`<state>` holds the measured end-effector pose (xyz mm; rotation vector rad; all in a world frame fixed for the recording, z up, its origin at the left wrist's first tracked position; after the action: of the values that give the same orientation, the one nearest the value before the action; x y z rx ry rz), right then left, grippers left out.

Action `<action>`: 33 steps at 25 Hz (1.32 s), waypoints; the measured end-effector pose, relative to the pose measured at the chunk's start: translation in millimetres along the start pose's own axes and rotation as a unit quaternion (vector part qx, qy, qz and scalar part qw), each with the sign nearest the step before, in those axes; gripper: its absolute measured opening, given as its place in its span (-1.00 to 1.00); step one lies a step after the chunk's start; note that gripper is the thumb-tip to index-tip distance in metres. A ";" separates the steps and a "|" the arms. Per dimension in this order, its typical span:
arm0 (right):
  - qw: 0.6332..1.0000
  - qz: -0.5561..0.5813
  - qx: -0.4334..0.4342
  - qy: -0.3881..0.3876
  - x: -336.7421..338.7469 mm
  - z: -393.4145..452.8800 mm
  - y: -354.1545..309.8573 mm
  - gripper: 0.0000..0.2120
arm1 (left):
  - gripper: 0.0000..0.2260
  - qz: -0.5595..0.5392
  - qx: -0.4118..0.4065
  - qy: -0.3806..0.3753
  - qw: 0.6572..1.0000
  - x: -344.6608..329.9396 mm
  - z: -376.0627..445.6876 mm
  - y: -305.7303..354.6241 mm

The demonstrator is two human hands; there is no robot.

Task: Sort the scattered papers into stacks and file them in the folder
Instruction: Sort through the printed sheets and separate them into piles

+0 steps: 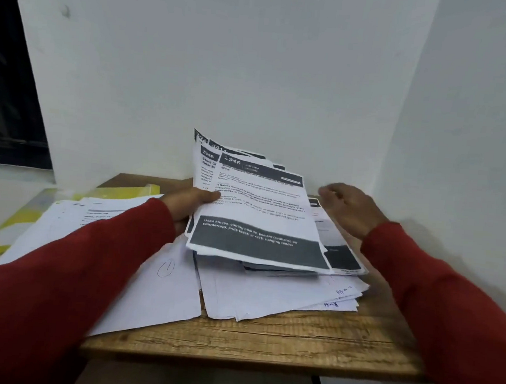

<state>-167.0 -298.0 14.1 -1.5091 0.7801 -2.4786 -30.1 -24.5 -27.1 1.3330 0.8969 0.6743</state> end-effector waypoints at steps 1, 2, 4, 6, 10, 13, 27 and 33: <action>0.998 -0.037 -0.049 -0.027 -2.8 5.8 19.2 -0.54 | -0.73 0.006 -0.003 0.007 1.000 -8.1 5.8 3.7; 0.997 -0.024 -0.056 -0.054 -6.6 7.2 34.1 -0.50 | -0.73 0.024 -0.007 0.019 1.000 -18.1 9.8 7.4; 0.994 0.086 -0.029 -0.064 -8.4 -1.4 42.8 -0.53 | -0.75 0.073 0.003 0.027 0.997 -41.4 16.5 5.8; 0.969 0.231 -0.047 -0.069 -8.4 -11.1 43.0 -0.59 | -0.80 0.131 0.039 0.014 0.991 -62.5 26.3 -7.0; 0.984 0.100 -0.112 -0.097 -20.5 -4.6 66.3 -0.69 | -0.53 0.435 0.011 0.055 0.899 -78.3 33.2 -9.2; 0.985 0.054 -0.129 -0.101 -25.4 0.7 75.1 -0.75 | -0.46 0.535 0.044 0.034 0.843 -81.1 33.6 -3.2; 0.932 0.305 -0.174 -0.091 -32.9 -1.9 81.5 -0.69 | -0.36 0.287 0.033 0.071 0.955 -81.4 44.6 -17.4; 0.887 0.457 -0.062 -0.012 3.3 -7.1 40.3 -0.30 | -0.73 0.161 -0.273 0.107 0.943 -93.3 10.7 44.0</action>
<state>-180.7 -331.2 -5.7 -0.8585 1.2832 -1.7059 -65.5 -102.5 31.4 0.9164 0.5964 1.2421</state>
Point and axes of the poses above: each hand's wrist, its own z-axis towards the middle knuckle, its own x-axis out of the back of the hand, y = z × x, the point moved 4 cm from there along z, towards the middle knuckle, and after that the axes turned 2 degrees about -x, right-handed, at the moved point
